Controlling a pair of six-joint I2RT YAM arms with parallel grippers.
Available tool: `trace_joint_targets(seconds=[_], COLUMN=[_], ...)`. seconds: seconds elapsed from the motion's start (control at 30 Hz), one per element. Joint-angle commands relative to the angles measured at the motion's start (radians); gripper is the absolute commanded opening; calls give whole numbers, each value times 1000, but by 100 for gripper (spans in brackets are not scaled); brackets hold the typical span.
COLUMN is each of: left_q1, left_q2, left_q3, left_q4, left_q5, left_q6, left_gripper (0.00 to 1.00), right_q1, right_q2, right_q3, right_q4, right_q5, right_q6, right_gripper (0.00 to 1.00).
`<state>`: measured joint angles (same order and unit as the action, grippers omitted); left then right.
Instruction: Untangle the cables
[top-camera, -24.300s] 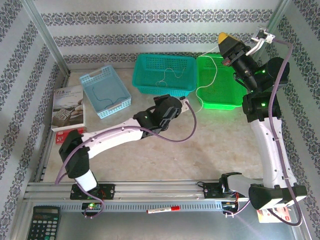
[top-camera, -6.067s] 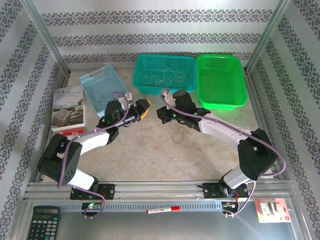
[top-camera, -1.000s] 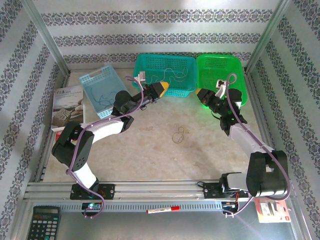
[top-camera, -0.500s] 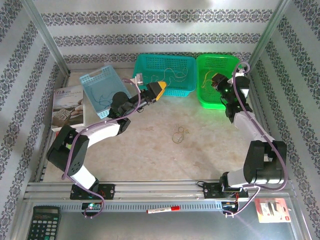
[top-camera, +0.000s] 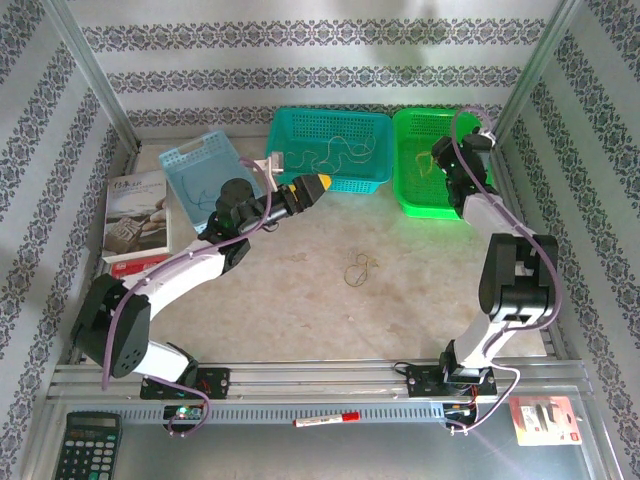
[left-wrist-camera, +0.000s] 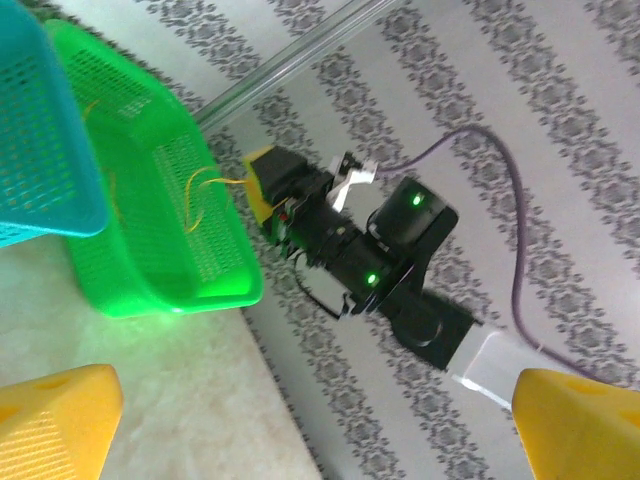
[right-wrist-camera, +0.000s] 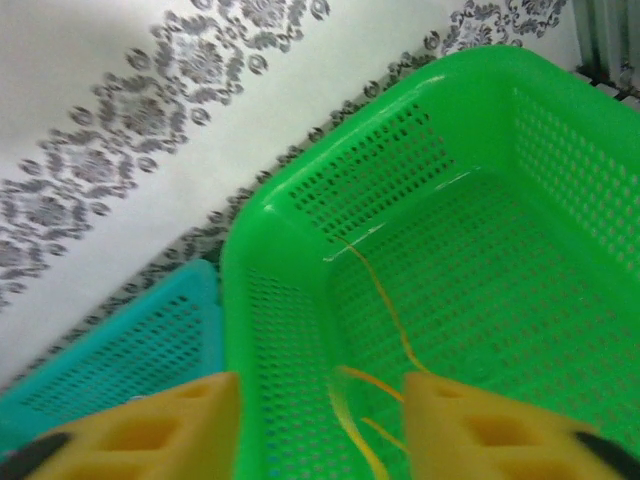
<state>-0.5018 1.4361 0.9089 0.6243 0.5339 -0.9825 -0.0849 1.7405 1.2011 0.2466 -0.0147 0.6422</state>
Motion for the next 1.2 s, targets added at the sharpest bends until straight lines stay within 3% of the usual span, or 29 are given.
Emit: trace_joint_targets(seconds=[0.0,0.33,0.73,1.17], left_q1=[9,9,9,-1], left_q2=[-47,-53,-24,40], left_q3=[-14,-49,-101,-170], left_q4=[-160,-248,-285,-225], left_q5=[-33,-90,-137,-119], left_q6=[130,216,272,241], left_gripper=[100,100,100,100], right_q1=[-15,11,205,493], right_q2=[20,-121,-418,-523], right_q3=[81,-40,-372,-677], right_q4=[-106,-88,-106,-219], right_q5=[17,-149,-232,-109], right_q6=[-108,-59,-42,-32], right_gripper=[58,59,59,60])
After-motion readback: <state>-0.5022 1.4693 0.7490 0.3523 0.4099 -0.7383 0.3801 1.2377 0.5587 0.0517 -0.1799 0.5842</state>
